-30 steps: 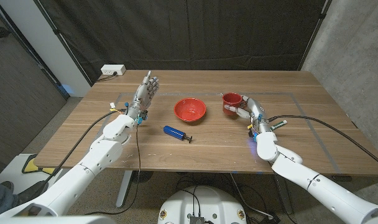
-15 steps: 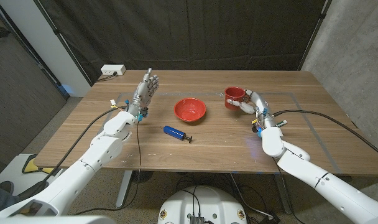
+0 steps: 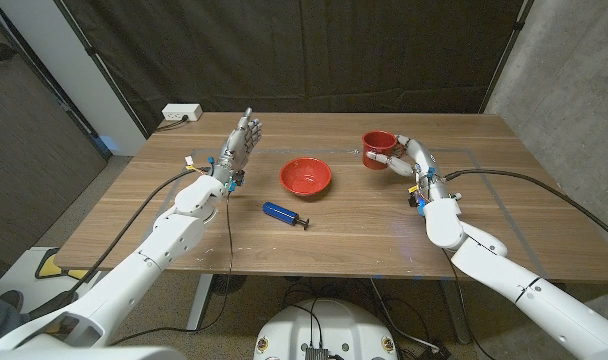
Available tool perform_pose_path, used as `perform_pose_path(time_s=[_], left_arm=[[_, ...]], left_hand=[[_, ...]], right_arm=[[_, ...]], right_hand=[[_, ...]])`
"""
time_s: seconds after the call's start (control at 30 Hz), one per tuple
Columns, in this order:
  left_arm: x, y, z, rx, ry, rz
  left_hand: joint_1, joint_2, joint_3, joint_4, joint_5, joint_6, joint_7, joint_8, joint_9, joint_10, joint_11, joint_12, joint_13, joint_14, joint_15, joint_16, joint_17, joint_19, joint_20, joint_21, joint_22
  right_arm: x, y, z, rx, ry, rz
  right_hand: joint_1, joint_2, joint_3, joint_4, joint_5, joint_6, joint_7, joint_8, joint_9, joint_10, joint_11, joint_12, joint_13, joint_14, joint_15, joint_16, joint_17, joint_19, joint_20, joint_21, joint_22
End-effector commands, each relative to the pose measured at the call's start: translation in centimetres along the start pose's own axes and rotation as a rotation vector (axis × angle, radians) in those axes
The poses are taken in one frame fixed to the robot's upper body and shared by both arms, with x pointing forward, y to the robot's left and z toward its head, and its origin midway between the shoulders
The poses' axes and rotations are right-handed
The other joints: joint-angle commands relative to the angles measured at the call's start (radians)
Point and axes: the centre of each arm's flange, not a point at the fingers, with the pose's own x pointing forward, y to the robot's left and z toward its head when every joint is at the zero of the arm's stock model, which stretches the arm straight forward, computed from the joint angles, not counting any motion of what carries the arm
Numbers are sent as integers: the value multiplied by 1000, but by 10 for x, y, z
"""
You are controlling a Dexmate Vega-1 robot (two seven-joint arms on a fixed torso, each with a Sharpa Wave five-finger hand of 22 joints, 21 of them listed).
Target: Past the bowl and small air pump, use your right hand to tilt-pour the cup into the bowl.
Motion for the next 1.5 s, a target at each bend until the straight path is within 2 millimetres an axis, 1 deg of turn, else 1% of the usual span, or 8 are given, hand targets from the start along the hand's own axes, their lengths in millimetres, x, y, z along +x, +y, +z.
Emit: perform_pose_path(time_s=[0.03, 0.17, 0.37, 0.53, 0.8, 1.07, 1.27, 1.5], left_arm=[[-14, 12, 11, 36, -29, -11], [-18, 18, 9, 39, -22, -8], [-25, 21, 12, 68, -24, -11], [-34, 23, 11, 67, -34, 2], [-46, 30, 11, 81, -32, 24], [-54, 36, 11, 80, -36, 47], [-53, 33, 9, 75, -31, 41], [-44, 26, -3, 68, 11, 12]], left_hand=[[6, 8, -3, 0, 3, 7, 2, 4, 6, 3, 2, 5, 3, 9, -2, 4, 3, -2, -1, 4, 3], [8, 9, -3, -1, 4, 2, 1, 1, 6, 0, 2, 3, 3, 6, -2, 1, 3, -6, 0, 2, 3], [10, 11, -3, -2, 4, 1, 1, 0, 6, -2, 1, 1, 3, 3, -3, 0, 3, -9, 1, 0, 3], [11, 11, -4, -2, 3, 1, 0, -1, 6, -3, 0, 0, 3, 3, -3, -1, 3, -10, 1, 0, 3], [13, 13, -4, -4, 3, 0, 0, -2, 6, -3, 1, -1, 3, 1, -3, -3, 3, -14, 3, -2, 3], [15, 14, -5, -4, 3, 0, 0, -3, 6, -4, 0, -2, 3, 1, -1, -3, 3, -15, 3, -3, 3], [16, 14, -6, -5, 3, -1, 0, -4, 6, -3, 0, -2, 3, 2, -1, -3, 4, -15, 3, -3, 4], [17, 15, -7, -6, 2, 0, -1, -4, 6, -3, -1, -3, 3, 2, -1, -4, 4, -15, 3, -4, 4]], right_arm=[[-3, 0, 28, -65, -24, 15], [-1, 3, 36, -99, -44, 26], [1, 5, 48, -131, -66, 35], [7, 9, 51, -157, -60, 83], [18, 13, 56, -209, -85, 130], [28, 25, 60, -269, -84, 218], [31, 26, 64, -314, -108, 221], [36, 28, 69, -377, -130, 238]], right_hand=[[207, 214, 28, 31, -6, 183, -176, -1, 2, 147, -135, -1, 5, 9, -117, -4, 0, 9, -121, 4, 1], [215, 218, 30, 29, -14, 186, -174, -5, 2, 153, -132, -5, 5, 14, -120, -8, 0, 29, -128, 10, 0], [219, 220, 31, 28, -20, 187, -169, -9, 2, 153, -128, -9, 5, 22, -120, -8, 0, 34, -134, 11, 0], [218, 220, 30, 30, -23, 188, -167, -11, 2, 152, -127, -11, 5, 25, -119, -9, 0, 36, -133, 11, -1], [222, 230, 34, 32, -31, 193, -164, -14, 2, 157, -123, -15, 4, 33, -119, -10, 1, 37, -131, 10, -1], [225, 229, 35, 31, -38, 191, -162, -19, 2, 153, -123, -22, 4, 27, -117, -18, -1, 32, -127, 7, -1], [226, 231, 35, 32, -41, 191, -162, -21, 2, 154, -122, -24, 4, 25, -118, -20, -1, 29, -126, 5, 0], [233, 233, 38, 29, -45, 191, -166, -25, 3, 155, -126, -27, 4, 22, -120, -24, -2, 24, -127, 2, 0]])
